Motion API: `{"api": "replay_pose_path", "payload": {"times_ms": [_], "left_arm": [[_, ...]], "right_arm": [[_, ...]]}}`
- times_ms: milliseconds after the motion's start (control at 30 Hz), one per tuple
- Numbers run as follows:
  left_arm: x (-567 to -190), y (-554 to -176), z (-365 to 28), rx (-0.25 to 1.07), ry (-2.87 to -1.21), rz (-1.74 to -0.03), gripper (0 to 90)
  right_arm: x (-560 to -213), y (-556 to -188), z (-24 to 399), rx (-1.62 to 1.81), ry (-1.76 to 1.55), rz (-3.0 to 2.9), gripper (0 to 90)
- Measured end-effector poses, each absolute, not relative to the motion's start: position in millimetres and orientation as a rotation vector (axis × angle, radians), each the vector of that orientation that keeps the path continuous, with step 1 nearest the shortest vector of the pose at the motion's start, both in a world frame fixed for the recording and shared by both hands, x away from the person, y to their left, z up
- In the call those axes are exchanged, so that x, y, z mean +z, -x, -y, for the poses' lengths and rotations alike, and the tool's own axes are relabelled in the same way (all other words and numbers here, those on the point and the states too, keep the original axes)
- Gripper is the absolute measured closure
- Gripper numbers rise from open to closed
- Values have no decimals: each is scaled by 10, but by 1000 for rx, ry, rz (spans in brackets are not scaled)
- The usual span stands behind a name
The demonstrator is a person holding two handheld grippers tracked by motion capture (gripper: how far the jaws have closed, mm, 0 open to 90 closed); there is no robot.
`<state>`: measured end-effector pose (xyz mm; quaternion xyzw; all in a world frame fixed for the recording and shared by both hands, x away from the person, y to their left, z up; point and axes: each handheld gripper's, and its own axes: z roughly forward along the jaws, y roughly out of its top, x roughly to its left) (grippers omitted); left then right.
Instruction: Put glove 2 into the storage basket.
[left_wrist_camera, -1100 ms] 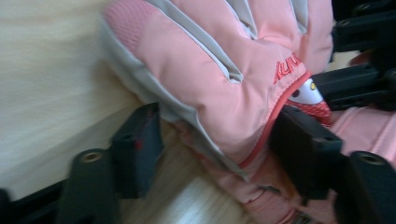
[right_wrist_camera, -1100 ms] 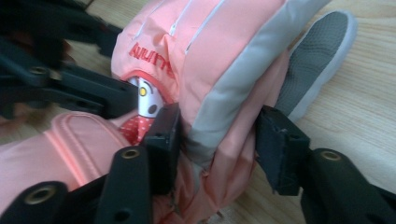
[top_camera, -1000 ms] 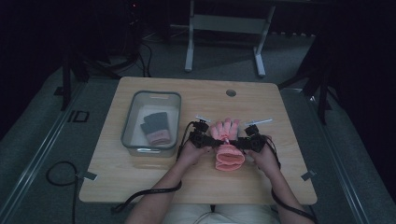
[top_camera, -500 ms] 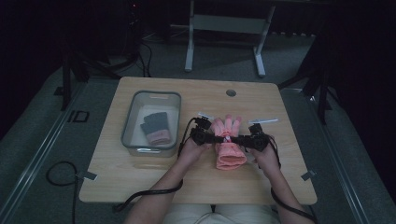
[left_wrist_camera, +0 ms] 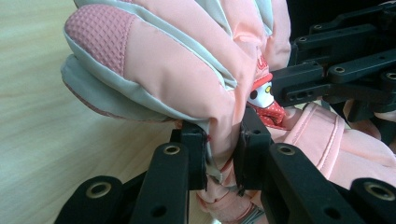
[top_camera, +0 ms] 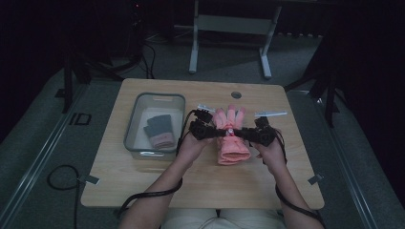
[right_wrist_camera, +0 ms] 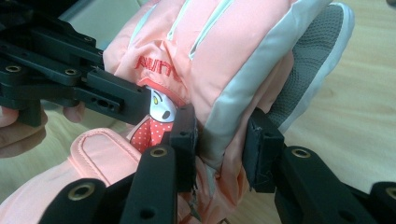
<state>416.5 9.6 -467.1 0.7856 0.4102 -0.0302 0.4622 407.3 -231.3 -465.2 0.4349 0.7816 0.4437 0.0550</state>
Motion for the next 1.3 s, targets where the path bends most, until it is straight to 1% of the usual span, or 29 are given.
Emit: {"api": "replay_pose_path", "payload": {"times_ms": [433, 1067, 1300], "left_arm": [[-4309, -4134, -381, 29, -1918, -1022, 762], [-4022, -4066, -988, 131, -1862, -1093, 762], [-3987, -4017, -1234, 162, -1856, -1133, 761]], "right_arm": [[-4316, -4163, 2037, 1394, -1223, -2379, 683], [-4010, -4325, 1394, 1417, -1082, -2434, 683], [-3993, -4367, 1140, 1427, -1043, -2469, 683]]}}
